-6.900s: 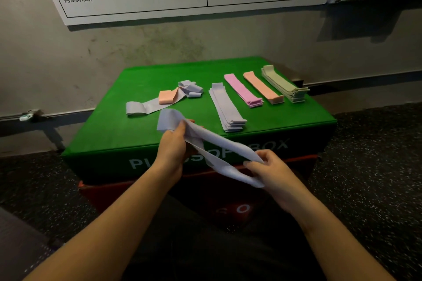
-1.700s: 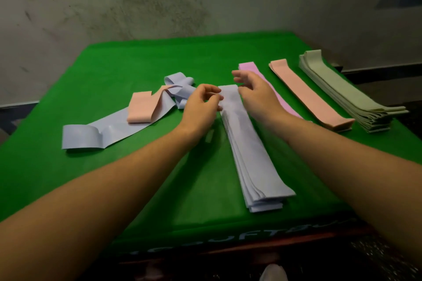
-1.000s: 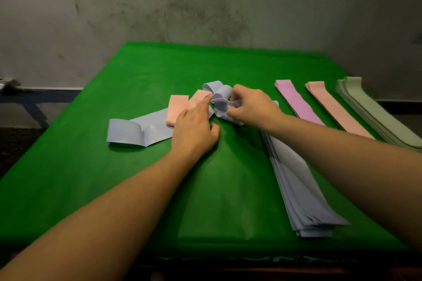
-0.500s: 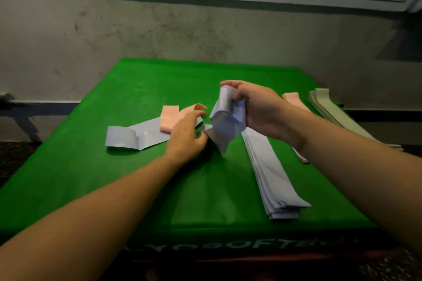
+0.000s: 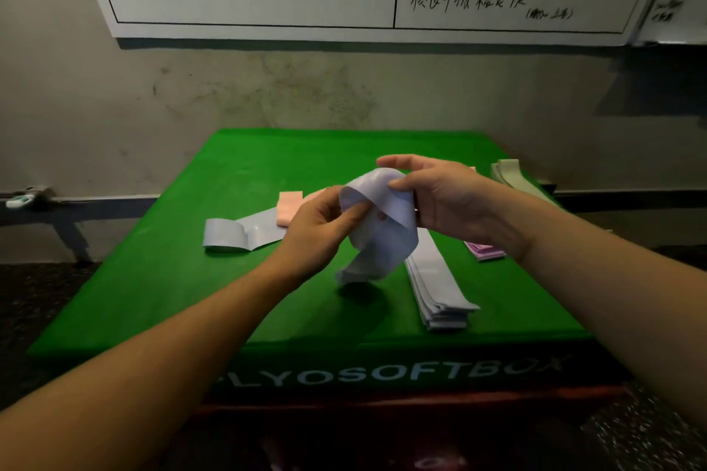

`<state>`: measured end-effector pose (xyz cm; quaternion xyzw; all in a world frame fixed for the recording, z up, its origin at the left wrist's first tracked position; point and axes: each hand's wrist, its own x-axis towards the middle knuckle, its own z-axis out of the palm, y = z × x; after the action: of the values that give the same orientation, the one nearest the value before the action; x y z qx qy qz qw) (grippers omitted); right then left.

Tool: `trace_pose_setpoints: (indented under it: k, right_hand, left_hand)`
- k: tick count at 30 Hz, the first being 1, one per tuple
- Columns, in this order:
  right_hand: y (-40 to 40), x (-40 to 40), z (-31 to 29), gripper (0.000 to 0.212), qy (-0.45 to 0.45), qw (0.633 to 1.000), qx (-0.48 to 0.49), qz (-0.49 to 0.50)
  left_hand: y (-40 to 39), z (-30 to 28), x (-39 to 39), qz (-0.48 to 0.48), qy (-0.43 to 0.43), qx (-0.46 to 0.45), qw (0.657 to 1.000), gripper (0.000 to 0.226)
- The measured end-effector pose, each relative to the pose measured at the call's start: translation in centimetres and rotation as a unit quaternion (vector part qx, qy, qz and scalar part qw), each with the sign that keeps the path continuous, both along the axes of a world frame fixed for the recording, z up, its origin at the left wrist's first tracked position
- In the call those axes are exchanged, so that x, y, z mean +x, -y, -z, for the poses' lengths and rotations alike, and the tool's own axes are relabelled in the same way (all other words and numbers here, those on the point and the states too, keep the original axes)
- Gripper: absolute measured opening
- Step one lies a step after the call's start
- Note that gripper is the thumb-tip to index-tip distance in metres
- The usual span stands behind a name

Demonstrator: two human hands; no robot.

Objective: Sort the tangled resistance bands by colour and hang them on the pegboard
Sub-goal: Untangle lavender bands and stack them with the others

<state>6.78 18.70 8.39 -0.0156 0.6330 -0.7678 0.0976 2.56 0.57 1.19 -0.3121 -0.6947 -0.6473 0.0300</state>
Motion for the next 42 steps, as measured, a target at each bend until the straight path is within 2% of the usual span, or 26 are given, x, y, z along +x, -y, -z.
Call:
trace_pose_setpoints:
  k: [2, 7, 11, 14, 17, 21, 24, 28, 32, 35, 37, 40, 42]
  right_hand:
    - [-0.1, 1.0, -0.4, 0.030, -0.009, 1.000, 0.003, 0.005]
    - [-0.5, 3.5, -1.1, 0.034, -0.011, 0.998, 0.051, 0.021]
    - [-0.8, 5.5, -1.2, 0.018, -0.003, 0.994, 0.104, 0.033]
    - [-0.6, 7.0, -0.7, 0.016, 0.003, 0.989, 0.143, 0.021]
    - [0.0, 8.1, -0.2, 0.019, 0.000, 0.988, 0.152, -0.005]
    - [0.9, 8.8, -0.2, 0.024, -0.042, 0.992, 0.115, 0.000]
    - [1.6, 9.3, -1.1, 0.019, -0.066, 0.995, 0.078, 0.011]
    - [2.4, 9.5, -2.2, 0.015, -0.113, 0.981, 0.135, 0.077]
    - [2.9, 9.4, -2.9, 0.020, -0.153, 0.968, 0.165, 0.112]
    - [2.6, 9.3, -3.4, 0.023, -0.167, 0.965, 0.164, 0.118]
    - [2.3, 9.3, -3.3, 0.021, -0.170, 0.960, 0.197, 0.106]
    - [2.2, 9.4, -3.0, 0.008, -0.186, 0.946, 0.246, 0.098]
    - [2.2, 9.3, -2.9, 0.005, -0.189, 0.947, 0.230, 0.121]
  left_hand:
    - [0.4, -0.8, 0.9, -0.011, -0.020, -0.012, 1.000, 0.009]
    - [2.0, -2.3, 2.2, -0.057, -0.002, 0.002, 0.998, 0.031]
    - [3.0, -4.1, 3.5, -0.040, 0.013, 0.021, 0.999, 0.034]
    - [3.2, -5.3, 4.6, -0.045, -0.004, 0.017, 0.999, 0.047]
    - [2.8, -6.4, 5.8, -0.043, -0.027, 0.017, 0.999, 0.047]
    - [2.3, -7.2, 6.9, -0.011, -0.036, 0.008, 0.999, 0.048]
    - [1.9, -7.8, 7.6, 0.006, -0.037, 0.000, 0.999, 0.037]
    - [1.8, -8.4, 7.9, 0.016, -0.033, -0.001, 0.999, 0.033]
    - [1.6, -9.2, 8.7, 0.029, -0.019, 0.006, 0.999, 0.031]
    - [1.4, -9.6, 9.1, 0.065, 0.022, 0.033, 0.997, 0.049]
    - [1.1, -9.5, 9.3, 0.088, 0.038, 0.038, 0.995, 0.056]
    - [0.7, -9.1, 9.5, 0.101, 0.061, 0.045, 0.992, 0.047]
    - [0.7, -8.7, 9.5, 0.108, 0.122, 0.080, 0.983, 0.041]
